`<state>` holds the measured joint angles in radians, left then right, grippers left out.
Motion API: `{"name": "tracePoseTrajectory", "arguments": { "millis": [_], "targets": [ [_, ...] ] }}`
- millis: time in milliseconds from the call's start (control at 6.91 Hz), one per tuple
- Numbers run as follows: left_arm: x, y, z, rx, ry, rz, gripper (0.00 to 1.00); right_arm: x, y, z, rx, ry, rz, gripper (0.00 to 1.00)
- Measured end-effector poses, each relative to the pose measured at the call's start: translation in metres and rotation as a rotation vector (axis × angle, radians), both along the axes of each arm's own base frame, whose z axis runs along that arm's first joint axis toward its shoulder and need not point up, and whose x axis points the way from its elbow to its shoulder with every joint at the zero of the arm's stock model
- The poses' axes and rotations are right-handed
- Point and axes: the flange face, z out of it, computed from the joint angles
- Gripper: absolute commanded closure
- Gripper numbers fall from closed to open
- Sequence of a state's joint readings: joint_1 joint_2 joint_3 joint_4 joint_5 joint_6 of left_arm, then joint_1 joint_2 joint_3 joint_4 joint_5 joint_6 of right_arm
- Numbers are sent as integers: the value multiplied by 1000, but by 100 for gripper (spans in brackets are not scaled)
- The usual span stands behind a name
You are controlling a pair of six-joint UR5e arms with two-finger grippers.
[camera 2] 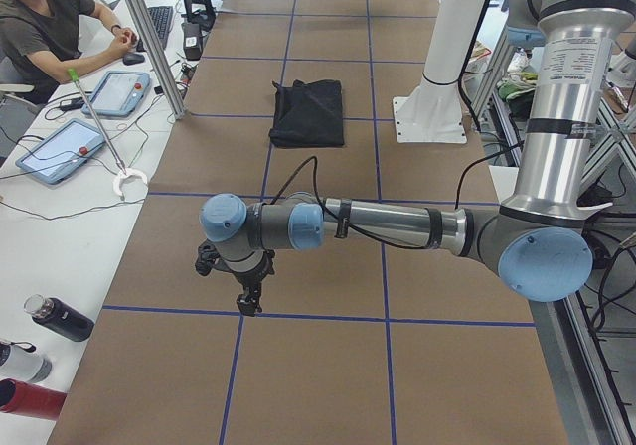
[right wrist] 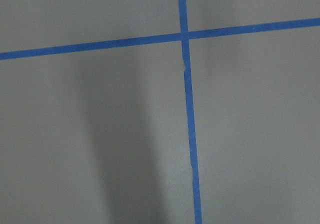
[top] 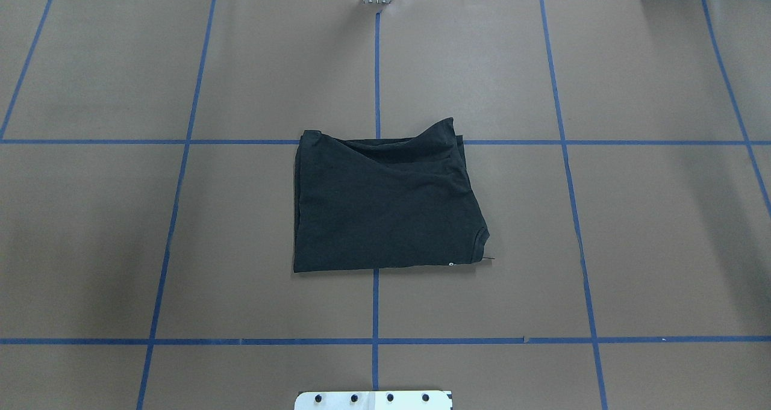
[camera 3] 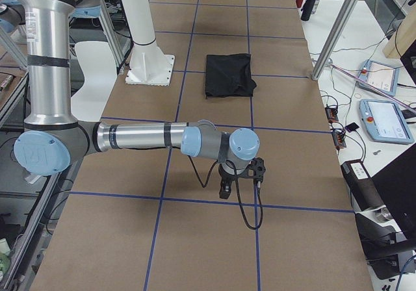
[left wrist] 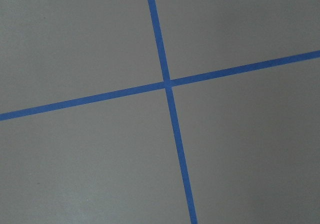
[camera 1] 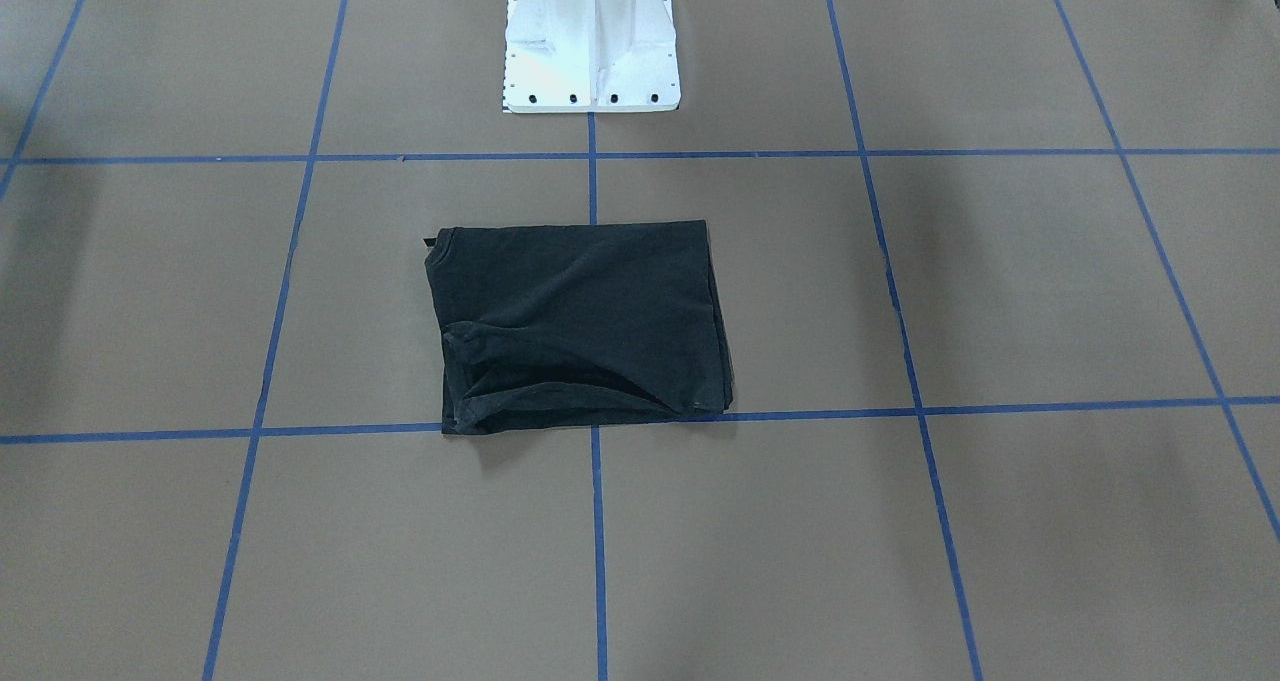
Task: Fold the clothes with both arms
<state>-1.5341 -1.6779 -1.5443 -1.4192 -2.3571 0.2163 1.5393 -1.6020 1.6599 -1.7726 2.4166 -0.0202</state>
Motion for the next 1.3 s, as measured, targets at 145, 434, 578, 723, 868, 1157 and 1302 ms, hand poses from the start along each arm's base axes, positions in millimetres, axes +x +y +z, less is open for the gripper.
{"name": "tracePoseTrajectory", "arguments": {
  "millis": [145, 434, 578, 723, 868, 1157, 1302],
  "targets": [
    [0, 0, 0, -1, 0, -1, 1, 7, 0, 9, 28, -6, -25, 0],
    [0, -2, -1, 0, -2, -2, 1, 18, -6, -9, 92, -1, -23, 0],
    [0, -2, -2, 1, -4, -2, 1, 21, -8, -29, 120, 4, -5, 0],
    [0, -3, -3, 2, -5, -2, 1, 22, -8, -46, 139, 7, 12, 0],
    [0, -4, -3, 2, -5, -3, 1, 22, -8, -55, 148, 8, 20, 0],
    [0, -4, -3, -4, -6, -8, 1, 20, -9, -59, 135, 9, 35, 0],
    [0, -4, -3, -5, -6, -8, 1, 19, -9, -58, 121, 9, 44, 0]
  ]
}}
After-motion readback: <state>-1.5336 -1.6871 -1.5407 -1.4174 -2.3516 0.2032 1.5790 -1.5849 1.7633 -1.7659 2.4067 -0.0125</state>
